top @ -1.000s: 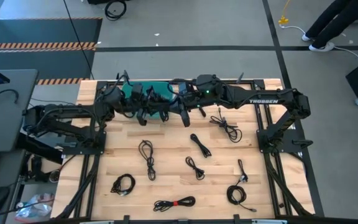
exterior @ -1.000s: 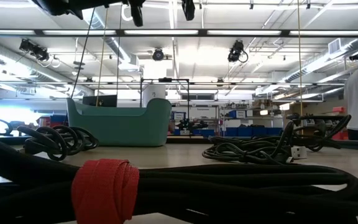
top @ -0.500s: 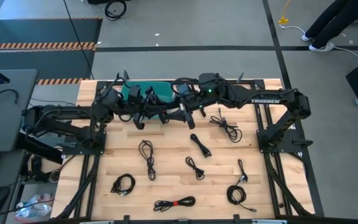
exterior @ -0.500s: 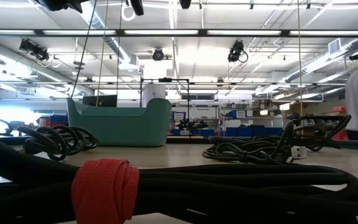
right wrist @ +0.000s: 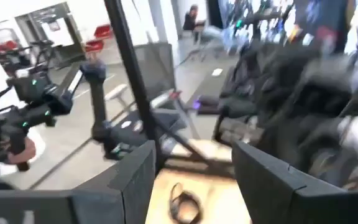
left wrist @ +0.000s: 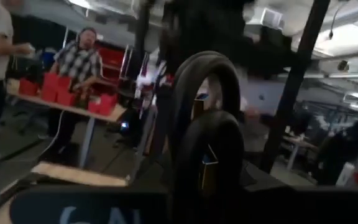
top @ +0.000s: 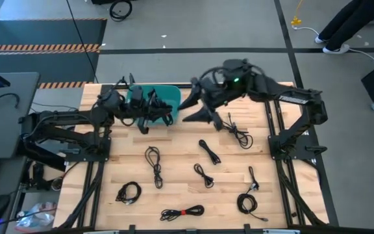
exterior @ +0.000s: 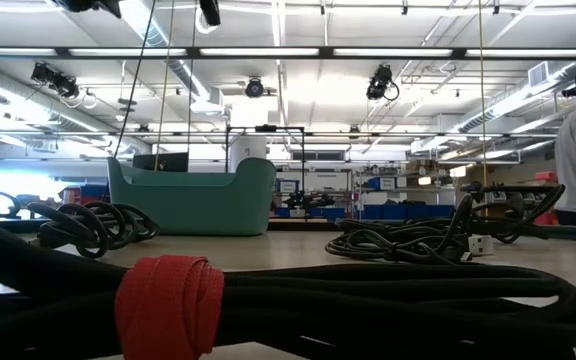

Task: Pick and place USB-C Cables
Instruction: Put the black charger cable into the green bin

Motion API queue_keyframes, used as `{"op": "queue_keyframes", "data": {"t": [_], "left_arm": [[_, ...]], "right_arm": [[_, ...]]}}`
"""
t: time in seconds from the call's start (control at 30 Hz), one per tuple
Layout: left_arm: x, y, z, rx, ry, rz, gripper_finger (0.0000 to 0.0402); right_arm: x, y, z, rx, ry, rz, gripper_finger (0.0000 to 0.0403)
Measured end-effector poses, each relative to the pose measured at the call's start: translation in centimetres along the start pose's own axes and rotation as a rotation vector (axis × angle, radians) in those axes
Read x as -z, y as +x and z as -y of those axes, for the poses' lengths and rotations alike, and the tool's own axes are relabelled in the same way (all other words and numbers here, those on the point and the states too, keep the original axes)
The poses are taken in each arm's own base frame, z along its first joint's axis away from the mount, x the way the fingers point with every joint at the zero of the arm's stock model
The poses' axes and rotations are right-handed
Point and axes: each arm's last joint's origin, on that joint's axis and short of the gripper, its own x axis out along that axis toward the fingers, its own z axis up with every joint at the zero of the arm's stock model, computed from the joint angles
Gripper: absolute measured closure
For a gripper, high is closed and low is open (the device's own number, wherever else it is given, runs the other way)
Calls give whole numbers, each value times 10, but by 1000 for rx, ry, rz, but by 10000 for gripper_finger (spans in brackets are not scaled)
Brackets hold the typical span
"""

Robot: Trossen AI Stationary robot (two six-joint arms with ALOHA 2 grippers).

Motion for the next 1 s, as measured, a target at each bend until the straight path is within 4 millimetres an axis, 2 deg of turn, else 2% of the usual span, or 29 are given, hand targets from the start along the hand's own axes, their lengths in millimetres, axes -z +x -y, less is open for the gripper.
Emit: {"op": "queue_keyframes", "data": {"t": [0.1, 0.23, 0.37, 0.43, 0.53, 0.7, 0.9, 1.0], "left_arm": [[7, -1, -3, -39, 12, -60, 350], [11, -9, -8, -160, 32, -158, 350], [25, -23, -18, -370, 27, -335, 351], [25, -28, -22, -449, 25, -405, 351], [23, -38, -26, -589, 52, -613, 351], [-18, -41, -24, -743, 118, -745, 351], [-84, -41, -21, -859, 45, -681, 351], [-104, -43, -24, -948, -20, -694, 351]], "right_arm": [[-18, -17, -9, 12, -51, 41, 186], [-29, -31, -13, 42, -70, 61, 186], [-43, -55, -26, 42, -101, 116, 186], [-47, -64, -32, 40, -108, 128, 186], [-46, -70, -36, 52, -97, 111, 186], [-49, -82, -43, 57, -97, 112, 190], [-48, -85, -45, 65, -93, 105, 193], [-49, -87, -46, 65, -100, 110, 193]]}}
